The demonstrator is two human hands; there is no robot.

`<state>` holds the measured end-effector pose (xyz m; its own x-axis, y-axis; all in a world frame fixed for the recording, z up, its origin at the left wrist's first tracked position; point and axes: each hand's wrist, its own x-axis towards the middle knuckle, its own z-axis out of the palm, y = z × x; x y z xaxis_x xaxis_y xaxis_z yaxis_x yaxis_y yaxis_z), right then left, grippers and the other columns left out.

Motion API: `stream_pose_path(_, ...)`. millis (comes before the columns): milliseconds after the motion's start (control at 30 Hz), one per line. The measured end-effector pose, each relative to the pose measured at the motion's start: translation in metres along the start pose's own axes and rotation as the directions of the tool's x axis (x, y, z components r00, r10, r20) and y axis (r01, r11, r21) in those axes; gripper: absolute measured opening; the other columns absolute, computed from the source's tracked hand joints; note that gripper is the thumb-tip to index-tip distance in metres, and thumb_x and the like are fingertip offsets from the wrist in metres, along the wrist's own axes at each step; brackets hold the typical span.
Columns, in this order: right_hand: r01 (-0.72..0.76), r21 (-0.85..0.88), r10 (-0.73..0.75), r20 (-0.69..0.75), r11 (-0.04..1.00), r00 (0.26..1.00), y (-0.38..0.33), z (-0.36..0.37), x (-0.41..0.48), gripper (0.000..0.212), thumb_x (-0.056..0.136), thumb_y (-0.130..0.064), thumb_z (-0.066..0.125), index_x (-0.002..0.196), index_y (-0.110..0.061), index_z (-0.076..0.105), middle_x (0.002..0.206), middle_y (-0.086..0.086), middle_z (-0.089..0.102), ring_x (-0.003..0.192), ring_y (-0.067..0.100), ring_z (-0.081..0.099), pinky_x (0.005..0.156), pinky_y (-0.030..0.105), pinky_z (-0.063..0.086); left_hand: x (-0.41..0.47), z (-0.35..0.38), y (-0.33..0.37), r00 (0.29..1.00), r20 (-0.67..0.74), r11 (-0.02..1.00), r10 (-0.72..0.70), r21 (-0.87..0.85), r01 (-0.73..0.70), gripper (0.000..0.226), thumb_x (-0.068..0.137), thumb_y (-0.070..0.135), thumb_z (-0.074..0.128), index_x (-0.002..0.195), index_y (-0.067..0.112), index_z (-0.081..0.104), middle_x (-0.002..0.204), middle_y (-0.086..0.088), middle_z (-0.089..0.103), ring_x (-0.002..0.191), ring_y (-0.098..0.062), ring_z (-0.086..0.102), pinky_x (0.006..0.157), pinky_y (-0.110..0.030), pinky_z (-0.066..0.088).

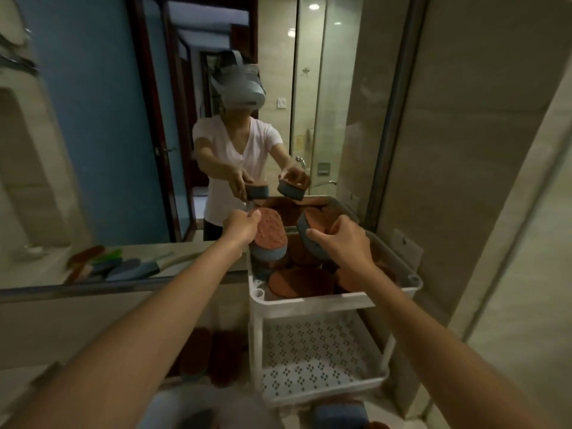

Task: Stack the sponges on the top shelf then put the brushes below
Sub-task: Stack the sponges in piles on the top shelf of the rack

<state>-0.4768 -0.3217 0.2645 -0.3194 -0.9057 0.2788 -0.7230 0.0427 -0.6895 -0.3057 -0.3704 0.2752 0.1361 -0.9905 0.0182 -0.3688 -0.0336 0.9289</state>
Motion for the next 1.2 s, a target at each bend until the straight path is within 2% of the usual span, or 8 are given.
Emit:
stream_pose_path(167,0.031,-0.053,-0.029,0.043,0.998,0.999,0.0,0.023,0.025,0.058,0.076,-0.056,0.064,0.104,-0.007,0.055,0.105,0.013,0.062,0.097,0.031,0.061,0.072,0.038,0.048,0.031,0.018,-0.002,0.997,0.066,0.995,-0.032,0.099,0.026,0.04,0.099,0.028,0.041,0.119,-0.003,0.055,0.109,-0.019,0.06,0.101,-0.031,0.057,0.074,-0.029,0.036)
stream_pose_path(267,0.055,-0.106,-0.044,0.102,0.993,0.994,0.005,0.031,0.03,0.061,0.075,-0.063,0.061,0.098,-0.007,0.052,0.106,0.015,0.062,0.097,0.032,0.06,0.063,0.033,0.04,0.037,0.026,-0.01,0.997,0.056,0.984,-0.043,0.173,0.033,0.036,0.098,0.028,0.041,0.108,-0.002,0.058,0.099,-0.017,0.057,0.097,-0.03,0.056,0.074,-0.032,0.037)
stream_pose_path(400,0.075,-0.032,-0.071,0.116,0.997,0.991,0.015,0.032,0.028,0.045,0.087,-0.061,0.044,0.089,-0.015,0.047,0.104,0.013,0.064,0.098,0.032,0.06,0.068,0.033,0.039,0.039,0.029,-0.015,0.999,-0.002,0.971,-0.048,0.236,0.048,0.047,0.099,0.031,0.036,0.117,-0.007,0.056,0.12,-0.024,0.06,0.112,-0.036,0.056,0.091,-0.04,0.045)
stream_pose_path(567,0.106,0.044,-0.112,0.151,0.993,0.982,0.024,0.029,0.026,0.043,0.091,-0.048,0.046,0.126,-0.023,0.052,0.129,0.006,0.059,0.119,0.027,0.054,0.096,0.039,0.046,0.033,0.028,-0.02,0.987,0.085,0.99,-0.138,0.0,0.139,0.048,0.1,0.032,0.034,0.137,0.002,0.041,0.135,-0.016,0.051,0.121,-0.03,0.051,0.094,-0.033,0.042)
stream_pose_path(700,0.19,0.004,-0.187,0.205,0.982,0.961,0.026,0.029,0.022,0.043,0.092,-0.042,0.05,0.132,-0.028,0.049,0.138,0.003,0.053,0.129,0.023,0.046,0.102,0.033,0.038,0.023,0.033,-0.023,0.975,0.206,0.994,-0.086,-0.046,0.098,0.059,0.096,0.024,0.045,0.148,0.014,0.021,0.149,-0.013,0.038,0.131,-0.029,0.045,0.107,-0.042,0.041)
stream_pose_path(800,0.235,-0.039,-0.22,0.227,0.971,0.949,0.027,0.03,0.022,0.042,0.092,-0.041,0.048,0.133,-0.031,0.048,0.141,0.003,0.05,0.132,0.024,0.042,0.105,0.035,0.035,0.021,0.036,-0.024,0.983,0.185,1.0,-0.006,0.023,0.002,0.061,0.096,0.017,0.046,0.15,0.016,0.017,0.151,-0.012,0.033,0.133,-0.028,0.041,0.107,-0.038,0.041)
stream_pose_path(933,0.267,-0.138,-0.224,0.269,0.954,0.937,0.029,0.036,0.022,0.041,0.095,-0.044,0.041,0.134,-0.034,0.047,0.14,0.011,0.048,0.127,0.03,0.045,0.101,0.037,0.038,0.018,0.037,-0.024,0.978,0.187,0.971,0.092,0.202,-0.13,0.051,0.096,0.018,0.044,0.146,0.014,0.031,0.148,-0.012,0.039,0.133,-0.028,0.042,0.108,-0.036,0.039)
stream_pose_path(1200,0.289,-0.231,-0.22,0.284,0.929,0.933,0.022,0.038,0.017,0.042,0.098,-0.04,0.034,0.138,-0.029,0.041,0.137,0.018,0.046,0.127,0.036,0.039,0.1,0.042,0.038,0.029,0.04,-0.022,0.975,0.201,0.86,0.097,0.475,-0.183,0.045,0.097,0.024,0.04,0.142,0.018,0.041,0.15,-0.014,0.037,0.135,-0.03,0.037,0.108,-0.033,0.034)
